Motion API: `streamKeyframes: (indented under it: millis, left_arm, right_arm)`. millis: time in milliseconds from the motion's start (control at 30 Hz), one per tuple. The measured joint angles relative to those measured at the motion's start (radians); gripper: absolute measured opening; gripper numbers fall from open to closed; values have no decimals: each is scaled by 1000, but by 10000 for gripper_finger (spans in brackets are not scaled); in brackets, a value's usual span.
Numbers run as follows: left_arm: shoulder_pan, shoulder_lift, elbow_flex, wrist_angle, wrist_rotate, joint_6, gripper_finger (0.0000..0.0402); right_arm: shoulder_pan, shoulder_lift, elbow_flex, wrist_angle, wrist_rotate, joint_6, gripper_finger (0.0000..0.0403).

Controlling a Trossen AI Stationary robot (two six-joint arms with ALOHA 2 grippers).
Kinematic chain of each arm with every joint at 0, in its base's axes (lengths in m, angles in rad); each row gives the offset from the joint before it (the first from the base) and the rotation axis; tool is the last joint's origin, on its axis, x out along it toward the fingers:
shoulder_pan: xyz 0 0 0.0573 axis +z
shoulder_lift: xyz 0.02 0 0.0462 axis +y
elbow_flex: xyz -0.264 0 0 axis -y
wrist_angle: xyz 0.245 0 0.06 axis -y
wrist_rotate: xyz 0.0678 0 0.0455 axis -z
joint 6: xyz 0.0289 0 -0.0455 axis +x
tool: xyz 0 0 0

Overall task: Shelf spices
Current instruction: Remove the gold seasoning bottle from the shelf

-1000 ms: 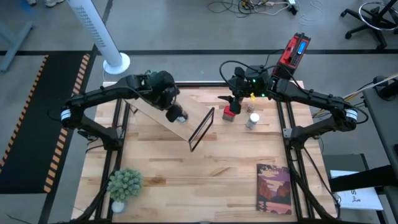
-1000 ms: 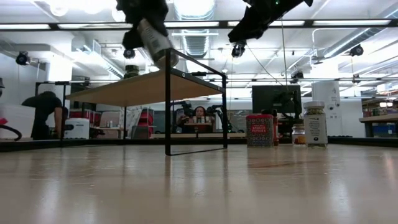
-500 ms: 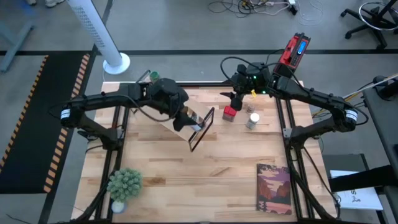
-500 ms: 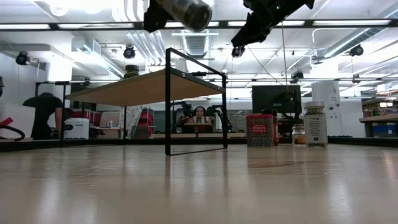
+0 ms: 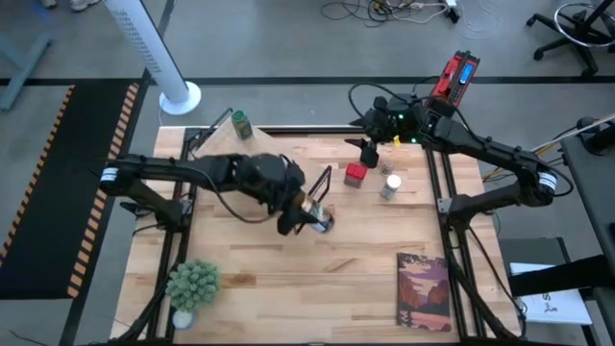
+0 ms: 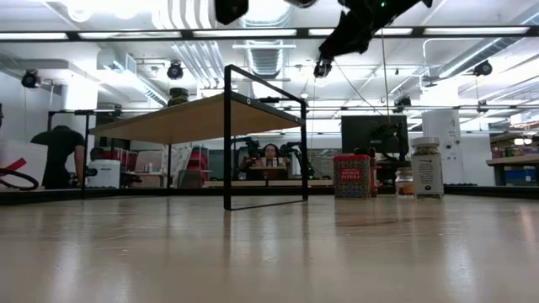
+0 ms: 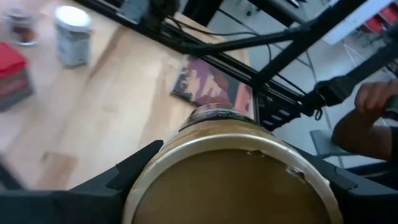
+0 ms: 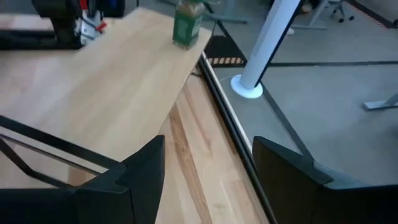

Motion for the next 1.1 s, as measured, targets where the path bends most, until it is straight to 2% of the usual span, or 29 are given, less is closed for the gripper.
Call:
streamKeyframes:
  millis: [133, 433, 700, 867, 1100]
  left_arm:
    - [-25, 69, 0, 70, 0, 2, 266]
    - [-65, 207, 0, 94, 16, 2, 266]
    - [-148, 235, 0, 82, 15, 30, 266]
    - [-225, 200, 0, -72, 22, -43, 266]
    - [-343, 177, 0, -381, -56, -245, 266]
  right_arm:
    - [1, -47, -5, 2, -3, 19, 210]
    - [1, -199, -82, 1, -2, 23, 208]
    - [1, -326, -129, -1, -3, 46, 208]
    - [2, -374, -172, -5, -3, 79, 204]
    - [4, -396, -213, -3, -13, 108, 206]
